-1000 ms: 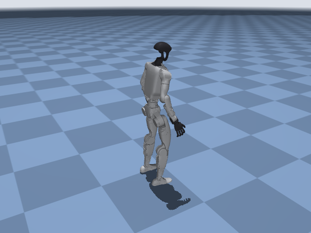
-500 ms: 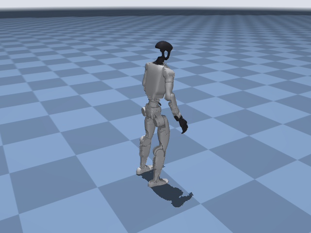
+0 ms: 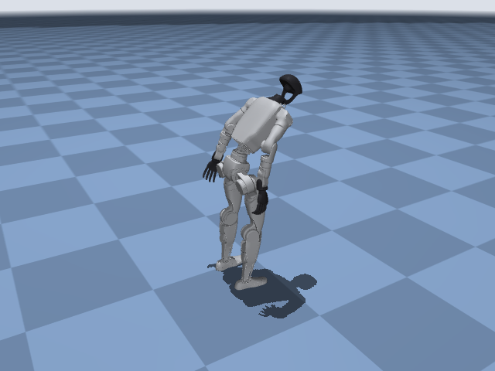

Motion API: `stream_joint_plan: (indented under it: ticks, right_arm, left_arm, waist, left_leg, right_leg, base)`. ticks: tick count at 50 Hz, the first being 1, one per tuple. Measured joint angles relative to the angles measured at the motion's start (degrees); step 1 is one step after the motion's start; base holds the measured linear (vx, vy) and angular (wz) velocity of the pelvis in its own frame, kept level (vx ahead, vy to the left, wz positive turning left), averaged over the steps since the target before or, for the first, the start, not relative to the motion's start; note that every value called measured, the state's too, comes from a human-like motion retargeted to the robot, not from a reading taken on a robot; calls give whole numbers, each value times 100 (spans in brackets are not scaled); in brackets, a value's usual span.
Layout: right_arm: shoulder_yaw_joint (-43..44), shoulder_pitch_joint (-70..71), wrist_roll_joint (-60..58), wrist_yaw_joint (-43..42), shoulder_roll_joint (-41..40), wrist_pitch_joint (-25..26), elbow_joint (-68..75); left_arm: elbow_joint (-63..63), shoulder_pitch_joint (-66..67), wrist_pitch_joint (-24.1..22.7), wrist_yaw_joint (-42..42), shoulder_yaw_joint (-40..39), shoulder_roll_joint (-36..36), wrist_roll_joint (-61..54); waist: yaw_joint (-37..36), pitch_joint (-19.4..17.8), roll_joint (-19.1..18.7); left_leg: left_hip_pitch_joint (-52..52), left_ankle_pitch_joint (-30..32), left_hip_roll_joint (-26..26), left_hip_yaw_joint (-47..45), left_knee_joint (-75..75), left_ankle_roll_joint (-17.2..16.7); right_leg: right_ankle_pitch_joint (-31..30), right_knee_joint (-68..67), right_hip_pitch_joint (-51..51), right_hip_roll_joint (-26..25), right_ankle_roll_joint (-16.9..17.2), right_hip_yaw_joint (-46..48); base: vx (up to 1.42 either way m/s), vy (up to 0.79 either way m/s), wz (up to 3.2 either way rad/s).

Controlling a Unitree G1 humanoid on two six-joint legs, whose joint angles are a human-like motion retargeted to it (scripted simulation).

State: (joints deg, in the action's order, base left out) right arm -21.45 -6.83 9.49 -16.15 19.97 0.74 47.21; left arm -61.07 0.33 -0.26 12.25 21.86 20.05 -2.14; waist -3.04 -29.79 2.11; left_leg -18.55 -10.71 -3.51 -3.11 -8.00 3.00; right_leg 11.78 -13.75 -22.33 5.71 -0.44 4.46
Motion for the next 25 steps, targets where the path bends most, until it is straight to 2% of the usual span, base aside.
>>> stream_joint_plan:
  ticks: [3,5,7,9,10,12,13,15,17,18,20,23,25]
  right_arm:
    - [-191,253,144,347,96,114,250]
    - [-307,514,58,574,190,194,425]
    - [-359,746,-88,644,330,213,369]
    - [-336,720,-174,431,513,190,-87]
    - [-305,606,-188,245,619,186,-442]
    - [-136,145,-234,140,819,66,-1103]
    - [-9,-126,-259,256,915,19,-1370]
    - [277,-602,-322,670,1052,11,-1705]
    - [501,-920,-441,968,1083,63,-1833]
    - [567,-1028,-489,1015,1073,76,-1871]
    - [614,-1127,-482,1022,1042,74,-1898]
    - [581,-929,-182,954,1035,11,-1672]
    - [502,-654,-90,886,1091,-18,-1337]
  left_arm:
    - [-278,-321,252,71,-141,-101,10]
    - [-370,-467,356,116,-315,-145,25]
    - [-261,-531,354,202,-415,-111,3]
    - [115,-426,252,447,-367,12,-163]
    - [395,-306,187,630,-301,104,-316]
    - [919,121,-17,878,-306,246,-334]
    - [1138,366,-97,871,-361,286,-198]
    - [1468,774,-168,633,-485,309,192]
    - [1679,1026,-184,319,-554,281,446]
    - [1759,1111,-195,211,-559,270,474]
    - [1865,1185,-233,120,-519,283,357]
    - [1783,978,-267,91,-407,367,73]
    - [1606,772,-278,30,-374,414,13]
  waist:
    - [17,0,-54]
    - [2,0,-80]
    - [-8,21,-49]
    - [-30,190,24]
    - [-45,321,69]
    - [-1,1082,124]
    - [43,1542,116]
    - [124,2317,33]
    - [151,2658,-108]
    - [153,2716,-167]
    - [152,2744,-208]
    - [86,2745,-144]
    - [40,2817,-116]
  left_leg:
    - [-1005,-1157,11,18,-2237,407]
    - [-1325,-1895,94,-28,-3505,642]
    - [-1153,-2435,193,-111,-4164,812]
    - [-466,-2550,248,-233,-3924,820]
    - [28,-2443,253,-310,-3527,778]
    - [797,-1454,212,-422,-2325,609]
    - [1071,-672,198,-446,-1743,517]
    - [1485,1295,204,-462,-760,289]
    - [1941,2833,232,-429,-30,-174]
    - [2162,3088,231,-370,208,-406]
    - [2471,2584,192,-275,477,-655]
    - [2463,1112,204,-534,615,-643]
    - [2243,490,244,-697,707,-708]
  right_leg:
    - [1054,-1698,-713,62,-462,-24]
    - [1768,-2834,-980,29,-751,-50]
    - [2296,-3500,-845,-11,-929,-72]
    - [2394,-3371,-251,-13,-894,-52]
    - [2282,-3059,184,6,-801,-22]
    - [1323,-1894,945,61,-511,172]
    - [547,-1225,1282,68,-383,299]
    - [-1491,28,1890,55,-258,576]
    - [-3247,745,2398,11,-200,790]
    - [-3660,868,2590,-24,-154,800]
    - [-3681,871,2804,-115,20,526]
    - [-2825,797,2700,-175,440,131]
    - [-2132,921,2491,-137,730,242]
  base:
    - [16,0,15]
    - [34,1,-27]
    - [53,0,-45]
    - [77,0,-51]
    - [94,2,-40]
    - [103,4,-13]
    - [104,5,15]
    - [100,6,31]
    - [92,5,24]
    - [85,4,15]
    - [77,3,11]
    - [64,3,8]
    - [56,2,3]
